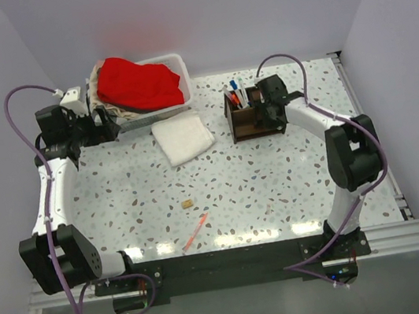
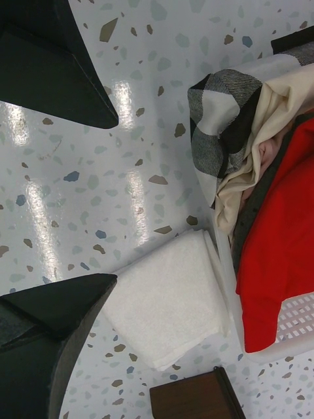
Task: Sort the stationery into containers
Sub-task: Place the stationery in the storage box.
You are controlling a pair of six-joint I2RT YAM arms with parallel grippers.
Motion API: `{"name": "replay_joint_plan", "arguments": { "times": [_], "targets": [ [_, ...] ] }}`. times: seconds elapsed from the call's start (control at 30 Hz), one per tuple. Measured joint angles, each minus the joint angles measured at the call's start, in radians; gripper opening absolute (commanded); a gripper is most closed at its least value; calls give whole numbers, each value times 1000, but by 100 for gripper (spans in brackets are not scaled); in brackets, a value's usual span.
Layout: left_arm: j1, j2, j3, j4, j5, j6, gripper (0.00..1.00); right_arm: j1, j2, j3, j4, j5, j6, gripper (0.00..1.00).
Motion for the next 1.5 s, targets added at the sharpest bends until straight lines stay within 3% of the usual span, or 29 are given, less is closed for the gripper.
{"name": "replay_joint_plan", "arguments": {
  "times": [0.2, 0.4, 0.6, 0.63, 1.13, 1.4, 1.5],
  "targets": [
    [0, 0, 0, 1, 0, 0, 97, -1, 23, 16, 14, 27, -5, 1],
    [0, 2, 0, 3, 0, 0, 97, -1, 24, 16, 23, 45, -6, 20],
    [0, 3, 0, 7, 0, 0, 97, 0, 34, 16, 27, 67, -6, 29],
    [0, 3, 0, 7, 0, 0, 97, 0, 34, 16, 28, 69, -6, 35],
    [0, 3, 0, 21, 10, 0, 97, 2, 24, 17, 24, 68, -5, 37],
    [0, -15, -5, 22, 12, 0, 98, 1, -173, -35, -55, 18, 41, 41],
    [0, -43, -15, 21, 12, 0, 98, 23, -283, -98, -80, -45, 43, 49]
  ]
}}
